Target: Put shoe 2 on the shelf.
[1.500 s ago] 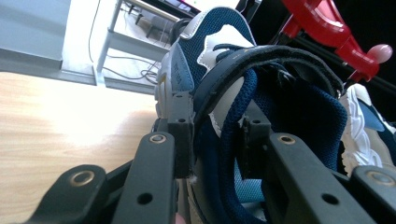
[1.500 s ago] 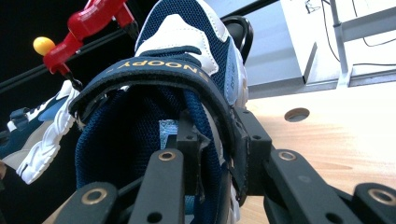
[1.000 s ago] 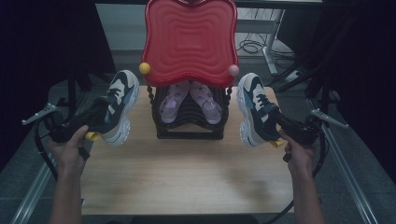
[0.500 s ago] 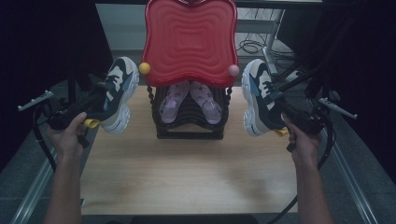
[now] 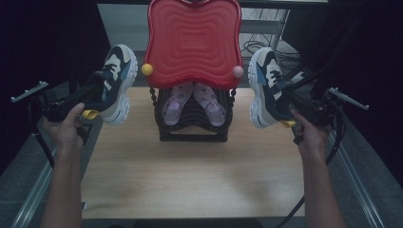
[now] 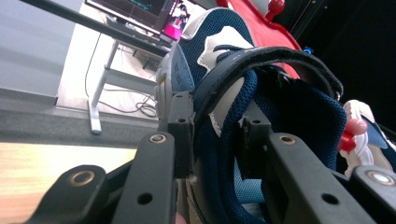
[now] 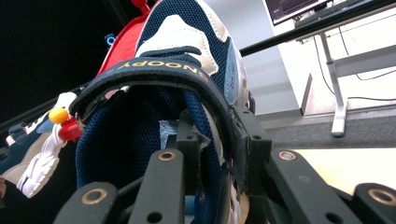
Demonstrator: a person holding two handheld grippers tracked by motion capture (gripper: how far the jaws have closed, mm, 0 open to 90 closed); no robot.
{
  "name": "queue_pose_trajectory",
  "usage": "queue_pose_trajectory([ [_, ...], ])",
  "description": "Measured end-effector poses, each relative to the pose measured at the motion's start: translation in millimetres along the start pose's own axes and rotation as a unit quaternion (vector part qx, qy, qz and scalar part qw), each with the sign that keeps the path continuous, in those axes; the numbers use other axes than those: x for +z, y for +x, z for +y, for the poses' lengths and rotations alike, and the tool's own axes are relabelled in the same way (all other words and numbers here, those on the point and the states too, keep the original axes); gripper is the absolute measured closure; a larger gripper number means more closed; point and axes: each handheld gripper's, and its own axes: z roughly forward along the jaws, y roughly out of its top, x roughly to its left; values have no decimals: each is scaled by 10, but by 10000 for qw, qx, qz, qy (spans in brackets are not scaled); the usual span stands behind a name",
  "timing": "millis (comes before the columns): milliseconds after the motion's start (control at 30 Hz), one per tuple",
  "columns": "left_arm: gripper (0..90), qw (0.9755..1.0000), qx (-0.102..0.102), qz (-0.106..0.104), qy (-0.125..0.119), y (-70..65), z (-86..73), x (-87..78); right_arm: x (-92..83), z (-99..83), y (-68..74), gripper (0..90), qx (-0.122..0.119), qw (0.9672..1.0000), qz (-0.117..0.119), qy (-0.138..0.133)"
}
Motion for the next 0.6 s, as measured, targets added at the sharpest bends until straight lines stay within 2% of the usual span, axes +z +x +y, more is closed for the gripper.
queue_pose_trajectory([
  [233, 720, 10000, 58, 11, -73, -57, 127, 22, 46, 101, 58, 748, -56, 10000, -10, -22],
  [600, 720, 9997, 75, -106, -212, -211, 354, 82, 98, 348, 218, 748, -143, 9999, 50, -72],
])
